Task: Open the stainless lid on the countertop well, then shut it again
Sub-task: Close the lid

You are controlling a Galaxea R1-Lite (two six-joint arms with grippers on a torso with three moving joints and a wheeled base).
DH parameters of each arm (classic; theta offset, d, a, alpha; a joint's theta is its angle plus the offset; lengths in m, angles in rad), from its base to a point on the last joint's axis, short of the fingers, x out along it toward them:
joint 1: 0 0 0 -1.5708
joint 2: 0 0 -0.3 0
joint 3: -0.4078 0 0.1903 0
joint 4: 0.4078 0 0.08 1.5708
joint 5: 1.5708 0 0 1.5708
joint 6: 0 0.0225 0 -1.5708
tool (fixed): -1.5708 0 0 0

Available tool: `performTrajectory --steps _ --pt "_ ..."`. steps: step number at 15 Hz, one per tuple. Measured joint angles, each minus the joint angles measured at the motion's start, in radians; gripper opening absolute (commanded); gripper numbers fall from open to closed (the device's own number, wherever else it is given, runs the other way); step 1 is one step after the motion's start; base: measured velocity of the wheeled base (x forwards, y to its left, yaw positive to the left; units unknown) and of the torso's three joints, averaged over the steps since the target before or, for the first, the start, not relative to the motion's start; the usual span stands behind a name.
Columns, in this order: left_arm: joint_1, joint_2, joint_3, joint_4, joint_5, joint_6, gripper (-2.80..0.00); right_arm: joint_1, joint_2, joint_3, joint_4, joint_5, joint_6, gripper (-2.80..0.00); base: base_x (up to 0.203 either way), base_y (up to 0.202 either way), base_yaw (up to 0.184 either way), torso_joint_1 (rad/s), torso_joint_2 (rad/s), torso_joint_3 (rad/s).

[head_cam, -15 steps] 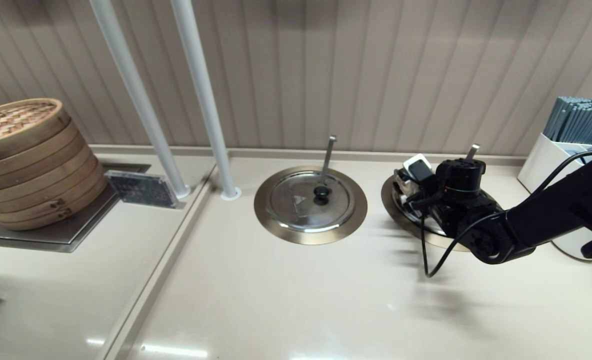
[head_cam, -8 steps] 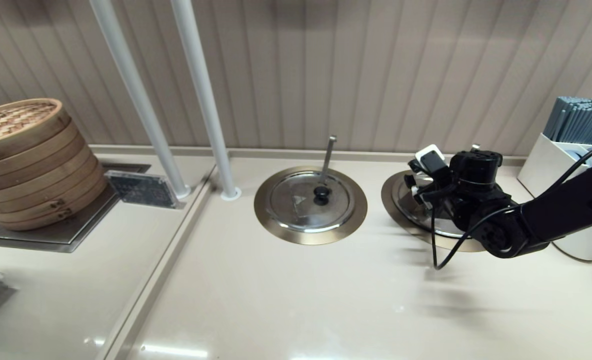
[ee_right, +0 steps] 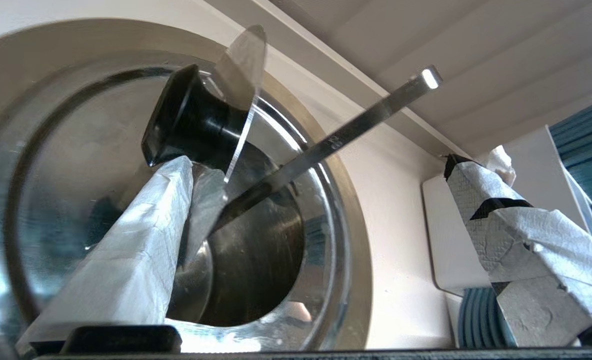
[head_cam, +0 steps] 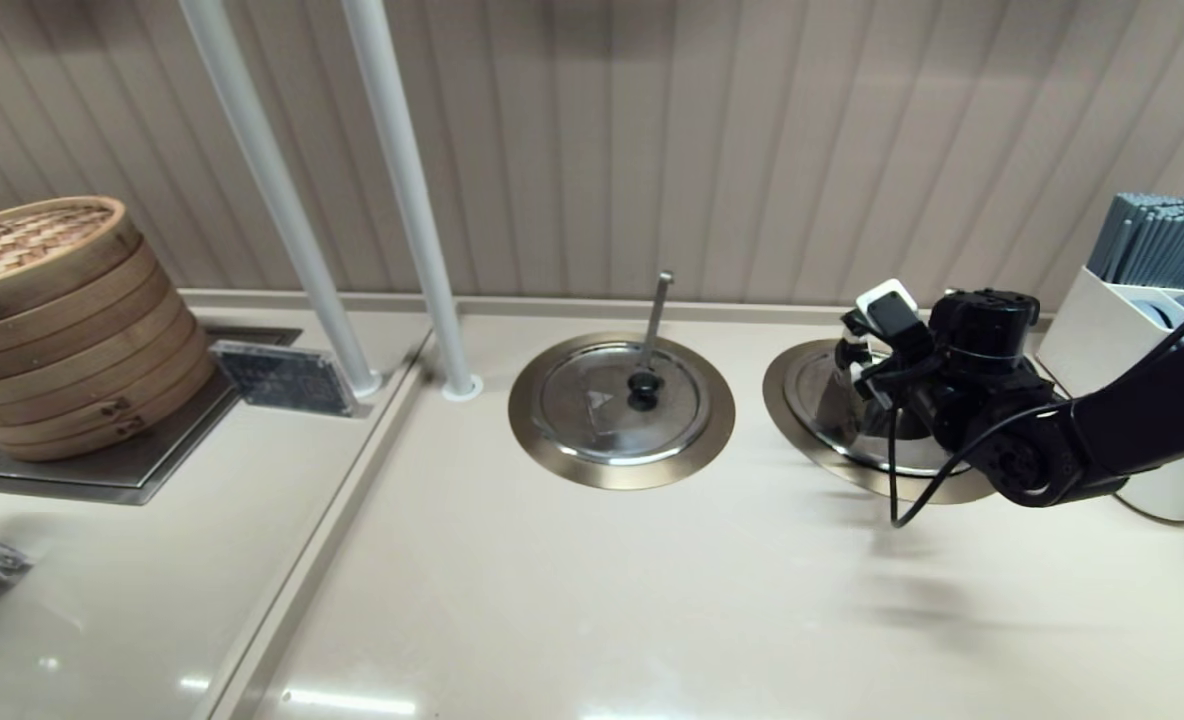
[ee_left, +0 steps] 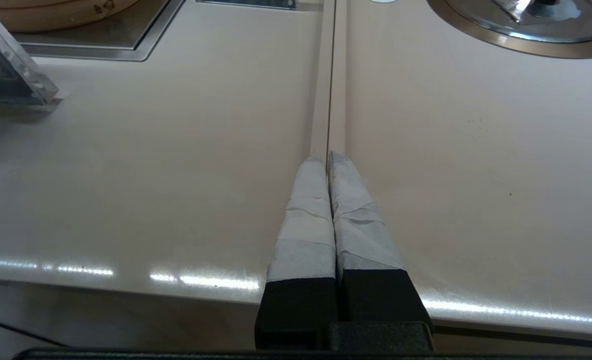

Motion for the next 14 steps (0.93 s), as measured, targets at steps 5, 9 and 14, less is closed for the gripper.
performTrajectory --steps 5,9,14 --pt "0.000 0.000 0.000 0.000 0.000 0.000 -2.80 -0.070 -0.003 0.003 0.002 0.001 -0.049 0.00 0.000 0.000 0.000 0.000 0.00 0.000" --pt "0.000 0.000 0.000 0.000 0.000 0.000 -2.80 -0.092 -0.007 0.001 0.000 0.002 -0.053 0.00 0.000 0.000 0.000 0.000 0.00 0.000" --pt "0.000 0.000 0.000 0.000 0.001 0.000 -2.80 -0.097 -0.017 0.007 -0.011 0.001 -0.052 0.00 0.000 0.000 0.000 0.000 0.00 0.000"
